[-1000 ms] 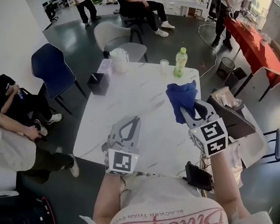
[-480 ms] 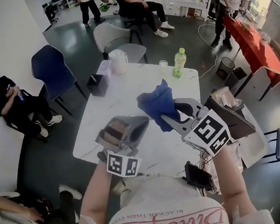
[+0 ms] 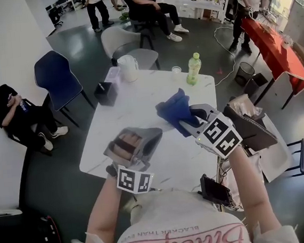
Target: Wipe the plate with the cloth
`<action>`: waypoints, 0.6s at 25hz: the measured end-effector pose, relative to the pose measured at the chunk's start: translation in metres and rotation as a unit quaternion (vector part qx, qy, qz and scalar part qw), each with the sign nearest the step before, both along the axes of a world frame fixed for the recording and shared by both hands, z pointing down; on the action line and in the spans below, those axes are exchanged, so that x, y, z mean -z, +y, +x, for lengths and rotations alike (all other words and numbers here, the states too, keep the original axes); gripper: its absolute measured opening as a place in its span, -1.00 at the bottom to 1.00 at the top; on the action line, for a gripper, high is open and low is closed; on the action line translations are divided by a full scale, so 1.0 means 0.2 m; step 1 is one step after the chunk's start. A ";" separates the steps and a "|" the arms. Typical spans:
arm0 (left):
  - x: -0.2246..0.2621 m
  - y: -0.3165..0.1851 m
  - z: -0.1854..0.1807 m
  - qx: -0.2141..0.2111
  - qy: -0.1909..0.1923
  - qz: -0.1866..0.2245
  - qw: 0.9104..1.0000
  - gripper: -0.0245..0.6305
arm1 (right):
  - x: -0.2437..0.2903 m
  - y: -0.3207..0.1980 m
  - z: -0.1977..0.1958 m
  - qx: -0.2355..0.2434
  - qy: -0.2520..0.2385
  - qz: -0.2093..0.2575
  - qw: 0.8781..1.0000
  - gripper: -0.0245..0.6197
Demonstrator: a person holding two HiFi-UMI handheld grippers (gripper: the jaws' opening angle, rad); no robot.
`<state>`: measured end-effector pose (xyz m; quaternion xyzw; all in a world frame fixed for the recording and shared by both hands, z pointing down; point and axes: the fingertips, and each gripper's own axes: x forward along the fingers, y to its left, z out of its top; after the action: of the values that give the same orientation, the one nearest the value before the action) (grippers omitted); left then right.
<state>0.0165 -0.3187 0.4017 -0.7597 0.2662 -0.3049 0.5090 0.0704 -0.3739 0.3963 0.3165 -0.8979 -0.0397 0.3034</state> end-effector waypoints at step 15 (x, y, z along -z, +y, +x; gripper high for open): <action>-0.02 0.01 -0.03 -0.004 -0.001 -0.005 1.000 -0.88 | -0.13 -0.15 0.16 -0.068 0.008 -0.029 0.997 -0.60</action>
<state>0.0103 -0.3171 0.4065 -0.7627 0.2607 -0.3051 0.5072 0.1020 -0.4038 0.4221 0.3679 -0.8724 0.0049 0.3219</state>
